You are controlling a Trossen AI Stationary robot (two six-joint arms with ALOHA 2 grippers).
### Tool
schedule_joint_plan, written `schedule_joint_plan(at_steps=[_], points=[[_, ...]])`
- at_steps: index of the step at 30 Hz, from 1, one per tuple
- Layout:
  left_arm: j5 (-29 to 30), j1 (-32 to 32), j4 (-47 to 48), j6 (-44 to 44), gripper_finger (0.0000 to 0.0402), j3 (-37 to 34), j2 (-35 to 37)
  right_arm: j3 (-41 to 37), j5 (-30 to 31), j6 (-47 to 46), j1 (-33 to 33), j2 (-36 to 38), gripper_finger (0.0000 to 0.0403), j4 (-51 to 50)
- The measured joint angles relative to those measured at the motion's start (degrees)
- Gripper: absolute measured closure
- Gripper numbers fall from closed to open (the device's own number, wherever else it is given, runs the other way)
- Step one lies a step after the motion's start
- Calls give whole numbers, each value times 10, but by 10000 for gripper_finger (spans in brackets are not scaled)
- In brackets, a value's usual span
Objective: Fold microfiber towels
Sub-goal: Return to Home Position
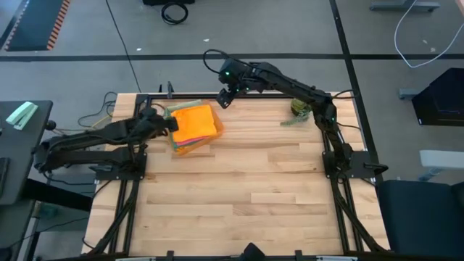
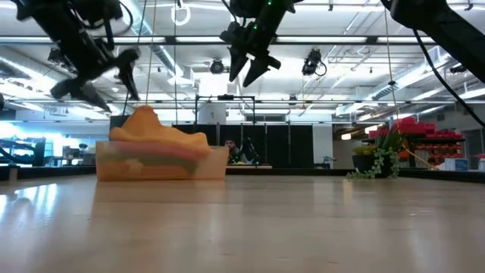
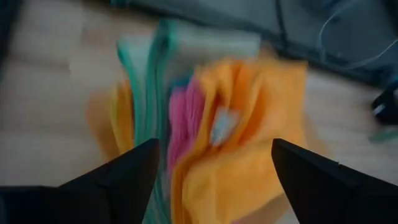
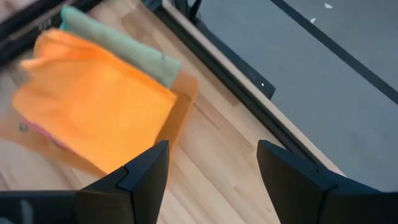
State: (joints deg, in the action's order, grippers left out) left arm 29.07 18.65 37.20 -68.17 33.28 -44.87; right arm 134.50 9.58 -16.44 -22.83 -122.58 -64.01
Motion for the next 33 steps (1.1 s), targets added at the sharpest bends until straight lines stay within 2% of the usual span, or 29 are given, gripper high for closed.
schedule_joint_plan(at_steps=[3, 6, 9, 12, 14, 18, 21, 24, 33], points=[[42, 0, 5, 63, 90, 26, 38, 0, -7, 22, 1, -1, 153, -14], [47, 0, -40, 199, 102, 48, 46, -24, -20, 58, 2, 1, 157, -12], [35, 4, -91, 296, 124, 54, 26, -90, -52, 70, 4, 1, 177, 38], [-19, 22, -145, 375, 158, 54, -24, -182, -84, 71, 7, 1, 221, 143], [-59, 37, -165, 421, 193, 54, -71, -252, -107, 70, 12, 1, 268, 215], [-61, 81, -151, 473, 298, 53, -156, -389, -109, 54, 22, 10, 378, 372], [-58, 105, -167, 519, 381, 53, -200, -474, -107, 64, 33, 34, 392, 496], [-61, 126, -173, 536, 382, 53, -230, -518, -97, 72, 41, 41, 396, 568], [-61, 154, -97, 490, 389, 54, -264, -511, -80, 160, 73, 43, 400, 609]])
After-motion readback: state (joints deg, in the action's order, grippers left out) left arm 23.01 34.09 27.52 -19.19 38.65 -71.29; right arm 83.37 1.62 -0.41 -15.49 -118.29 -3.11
